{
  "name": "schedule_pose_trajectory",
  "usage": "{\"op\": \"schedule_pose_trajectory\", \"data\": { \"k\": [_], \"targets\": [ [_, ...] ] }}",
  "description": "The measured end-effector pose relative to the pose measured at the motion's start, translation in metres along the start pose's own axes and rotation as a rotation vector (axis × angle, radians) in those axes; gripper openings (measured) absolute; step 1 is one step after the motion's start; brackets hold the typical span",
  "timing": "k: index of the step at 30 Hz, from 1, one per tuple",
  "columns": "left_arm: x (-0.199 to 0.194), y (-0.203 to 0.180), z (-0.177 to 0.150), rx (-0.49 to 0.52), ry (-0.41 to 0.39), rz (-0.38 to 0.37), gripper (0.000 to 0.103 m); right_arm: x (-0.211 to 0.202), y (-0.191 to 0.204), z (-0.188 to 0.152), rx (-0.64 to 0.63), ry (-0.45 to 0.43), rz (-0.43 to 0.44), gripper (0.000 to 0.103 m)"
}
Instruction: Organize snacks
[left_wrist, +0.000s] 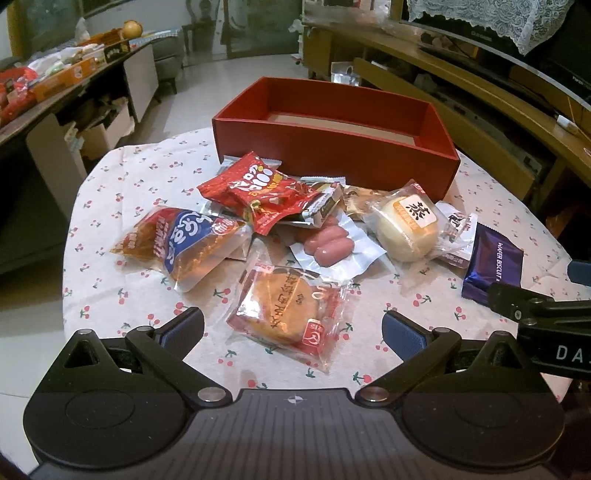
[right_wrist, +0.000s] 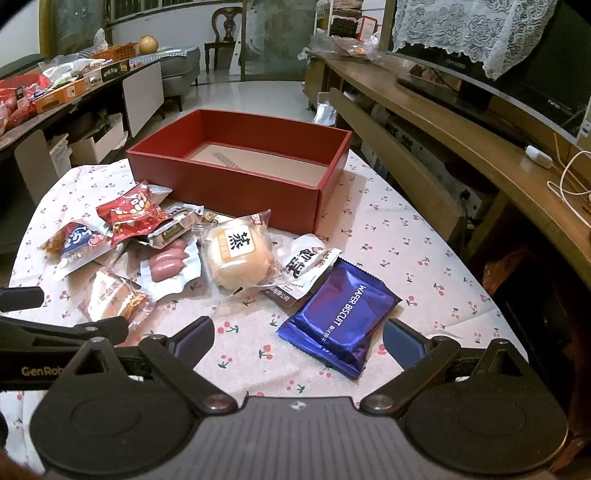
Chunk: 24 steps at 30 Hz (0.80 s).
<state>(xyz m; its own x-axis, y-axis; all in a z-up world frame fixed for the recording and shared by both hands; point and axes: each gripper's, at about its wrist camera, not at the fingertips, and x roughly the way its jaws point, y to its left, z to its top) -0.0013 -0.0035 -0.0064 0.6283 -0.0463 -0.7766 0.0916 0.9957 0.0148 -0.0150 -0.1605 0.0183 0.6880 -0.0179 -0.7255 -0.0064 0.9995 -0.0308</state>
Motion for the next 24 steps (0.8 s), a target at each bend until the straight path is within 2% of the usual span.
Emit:
{"op": "schedule_pose_trajectory", "data": {
  "k": [15, 24],
  "targets": [
    [-0.0010, -0.0004, 0.0010, 0.002, -0.001, 0.000, 0.103, -0.0002, 0.0018, -0.0004, -0.004, 0.001, 0.003, 0.100],
    [-0.0010, -0.0006, 0.0010, 0.002, -0.001, 0.000, 0.103, 0.0000, 0.0010, -0.0005, -0.008, 0.006, 0.010, 0.095]
  ]
}}
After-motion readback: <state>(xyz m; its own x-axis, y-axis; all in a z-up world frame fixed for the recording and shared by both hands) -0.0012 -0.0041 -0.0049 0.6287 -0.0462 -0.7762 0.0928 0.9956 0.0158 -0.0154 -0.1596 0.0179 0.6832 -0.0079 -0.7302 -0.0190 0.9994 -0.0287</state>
